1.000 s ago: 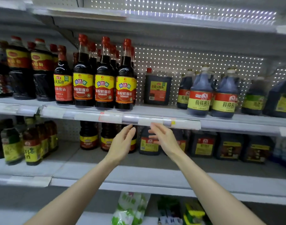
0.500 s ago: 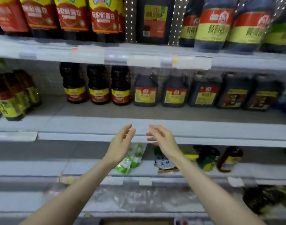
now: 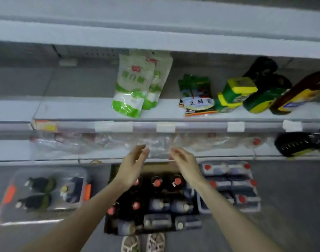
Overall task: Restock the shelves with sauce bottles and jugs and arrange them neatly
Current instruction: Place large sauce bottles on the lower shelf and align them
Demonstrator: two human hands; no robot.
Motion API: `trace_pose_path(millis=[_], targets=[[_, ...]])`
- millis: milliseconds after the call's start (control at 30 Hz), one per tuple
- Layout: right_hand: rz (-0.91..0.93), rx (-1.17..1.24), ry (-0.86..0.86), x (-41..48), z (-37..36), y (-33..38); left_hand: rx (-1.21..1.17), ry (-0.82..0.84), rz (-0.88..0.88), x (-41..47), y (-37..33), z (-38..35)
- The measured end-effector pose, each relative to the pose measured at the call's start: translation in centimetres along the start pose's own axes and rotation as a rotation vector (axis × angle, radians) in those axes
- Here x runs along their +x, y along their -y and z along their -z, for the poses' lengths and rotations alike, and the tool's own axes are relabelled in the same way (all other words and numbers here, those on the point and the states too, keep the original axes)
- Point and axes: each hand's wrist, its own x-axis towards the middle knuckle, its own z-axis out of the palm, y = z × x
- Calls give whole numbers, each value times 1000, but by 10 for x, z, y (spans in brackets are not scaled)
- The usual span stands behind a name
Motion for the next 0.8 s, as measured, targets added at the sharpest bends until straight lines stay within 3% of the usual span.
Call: trace_pose_path(millis=[500, 800], targets=[[-508, -9, 19, 58, -95, -264, 0, 70, 294, 44, 262, -85], [-669, 52, 32, 95, -135, -345, 97, 73, 290, 70, 349, -112]])
